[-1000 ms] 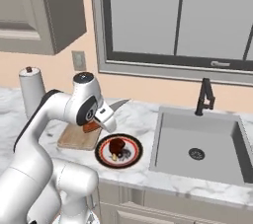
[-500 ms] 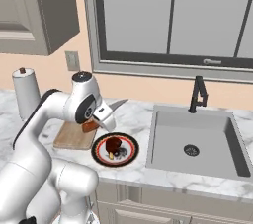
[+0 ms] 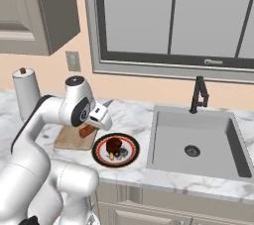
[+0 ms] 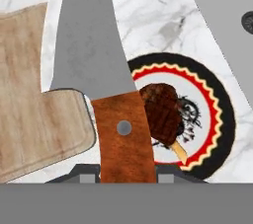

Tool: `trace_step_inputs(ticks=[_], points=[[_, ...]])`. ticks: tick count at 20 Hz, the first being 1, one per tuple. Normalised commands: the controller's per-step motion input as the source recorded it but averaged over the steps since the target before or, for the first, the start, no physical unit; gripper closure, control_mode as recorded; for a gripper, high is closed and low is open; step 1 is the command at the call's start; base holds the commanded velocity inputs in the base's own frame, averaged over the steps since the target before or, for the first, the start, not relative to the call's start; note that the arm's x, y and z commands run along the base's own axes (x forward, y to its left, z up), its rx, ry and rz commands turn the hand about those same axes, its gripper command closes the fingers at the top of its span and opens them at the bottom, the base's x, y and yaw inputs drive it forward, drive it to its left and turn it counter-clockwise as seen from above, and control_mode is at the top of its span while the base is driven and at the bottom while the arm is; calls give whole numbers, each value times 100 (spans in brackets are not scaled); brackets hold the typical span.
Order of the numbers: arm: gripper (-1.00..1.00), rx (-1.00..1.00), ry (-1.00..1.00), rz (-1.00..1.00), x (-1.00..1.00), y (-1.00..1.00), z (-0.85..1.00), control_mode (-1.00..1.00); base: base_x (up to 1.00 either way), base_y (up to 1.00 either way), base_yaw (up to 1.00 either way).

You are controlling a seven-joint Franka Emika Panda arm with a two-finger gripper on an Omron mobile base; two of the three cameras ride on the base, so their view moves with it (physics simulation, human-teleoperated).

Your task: Pick up the knife from the drawer and place it on the cutting board. Then place the meat from the plate to the cutting board.

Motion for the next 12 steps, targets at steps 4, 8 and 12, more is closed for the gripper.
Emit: trace_step_inputs(ticks=[4, 8, 12], points=[[100, -6, 0, 30, 20, 28, -31, -100, 0, 0, 0], [100, -3, 0, 32, 37, 39, -15, -100, 0, 0, 0], [100, -2, 0, 31, 29, 45, -19, -100, 0, 0, 0]])
